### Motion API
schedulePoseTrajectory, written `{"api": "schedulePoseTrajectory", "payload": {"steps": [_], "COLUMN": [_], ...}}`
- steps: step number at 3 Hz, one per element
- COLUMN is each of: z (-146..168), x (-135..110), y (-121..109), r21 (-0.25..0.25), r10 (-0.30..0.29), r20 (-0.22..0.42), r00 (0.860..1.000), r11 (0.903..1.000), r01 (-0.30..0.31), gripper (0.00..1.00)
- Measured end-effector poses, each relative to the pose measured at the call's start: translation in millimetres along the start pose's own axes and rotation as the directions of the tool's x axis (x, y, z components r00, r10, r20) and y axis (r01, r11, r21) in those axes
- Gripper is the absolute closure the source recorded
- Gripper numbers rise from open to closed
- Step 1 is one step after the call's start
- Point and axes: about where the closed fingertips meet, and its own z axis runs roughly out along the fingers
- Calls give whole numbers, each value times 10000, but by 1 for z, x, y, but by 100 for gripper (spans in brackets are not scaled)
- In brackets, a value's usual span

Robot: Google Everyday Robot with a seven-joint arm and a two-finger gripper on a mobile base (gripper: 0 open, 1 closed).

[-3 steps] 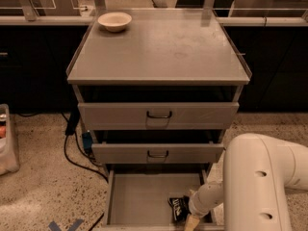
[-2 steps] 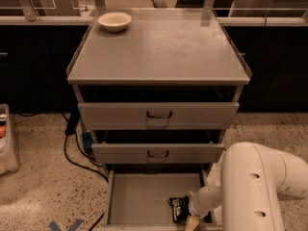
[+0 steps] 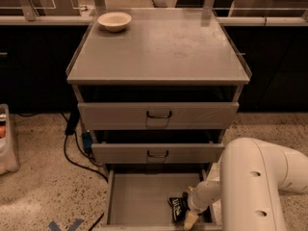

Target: Pick blue chip bag from bottom drawer and place on counter

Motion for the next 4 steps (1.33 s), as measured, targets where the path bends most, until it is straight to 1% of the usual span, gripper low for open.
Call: {"api": "schedulePoseTrajectory", "payload": {"steps": [1, 2, 3, 4], "z": [-9, 1, 10, 11], "x": [-8, -7, -5, -2], "y": [-12, -22, -27, -28], "r21": [96, 100, 90, 46], "r10": [-196, -287, -402, -485], "r20": [11, -104, -216, -278], "r00": [9998, 9995, 9990, 9984], "r11": [9998, 9995, 9991, 9988], "r01": [196, 288, 404, 487], "gripper": [0, 0, 0, 0]}}
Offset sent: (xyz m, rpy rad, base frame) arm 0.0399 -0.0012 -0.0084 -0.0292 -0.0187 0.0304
